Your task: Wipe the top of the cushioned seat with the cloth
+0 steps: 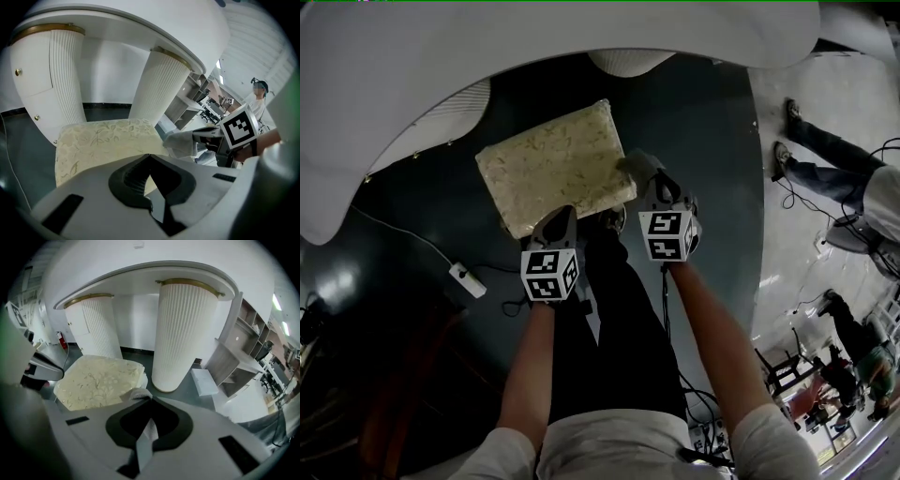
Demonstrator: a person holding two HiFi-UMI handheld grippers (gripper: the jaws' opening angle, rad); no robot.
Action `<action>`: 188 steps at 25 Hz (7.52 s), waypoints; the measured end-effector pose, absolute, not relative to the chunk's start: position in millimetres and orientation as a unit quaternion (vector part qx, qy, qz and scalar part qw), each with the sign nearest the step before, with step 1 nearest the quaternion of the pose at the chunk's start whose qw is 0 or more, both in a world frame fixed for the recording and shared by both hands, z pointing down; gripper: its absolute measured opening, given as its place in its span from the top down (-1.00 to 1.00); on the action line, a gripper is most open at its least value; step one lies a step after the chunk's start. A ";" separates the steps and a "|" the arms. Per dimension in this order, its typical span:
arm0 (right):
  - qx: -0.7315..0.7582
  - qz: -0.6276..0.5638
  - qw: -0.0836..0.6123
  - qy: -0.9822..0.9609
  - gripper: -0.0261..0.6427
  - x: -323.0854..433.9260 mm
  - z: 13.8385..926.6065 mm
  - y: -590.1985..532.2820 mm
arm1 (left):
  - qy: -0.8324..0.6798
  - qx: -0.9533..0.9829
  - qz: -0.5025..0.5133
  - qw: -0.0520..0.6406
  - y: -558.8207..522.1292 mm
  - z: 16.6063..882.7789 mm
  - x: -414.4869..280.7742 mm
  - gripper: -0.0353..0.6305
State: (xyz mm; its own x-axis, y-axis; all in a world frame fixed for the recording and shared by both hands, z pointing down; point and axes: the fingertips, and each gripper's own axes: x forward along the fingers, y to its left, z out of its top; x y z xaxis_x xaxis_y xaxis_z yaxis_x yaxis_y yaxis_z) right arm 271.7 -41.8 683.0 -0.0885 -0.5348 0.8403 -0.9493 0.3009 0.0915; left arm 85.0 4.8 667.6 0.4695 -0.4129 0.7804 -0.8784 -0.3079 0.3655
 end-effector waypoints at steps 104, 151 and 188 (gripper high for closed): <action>0.338 0.244 0.457 -0.785 0.88 -89.8 730.8 -102.8 | -0.560 0.657 0.214 0.458 -3.9 666.1 -218.7 0.85; 0.417 0.293 0.439 -0.740 0.88 151.1 743.0 -163.8 | -0.465 0.724 0.271 0.432 -97.8 673.0 8.9 0.85; 0.529 0.227 0.259 -0.776 0.88 167.7 530.8 -118.2 | -0.499 0.780 0.212 0.312 -95.8 518.6 49.0 0.85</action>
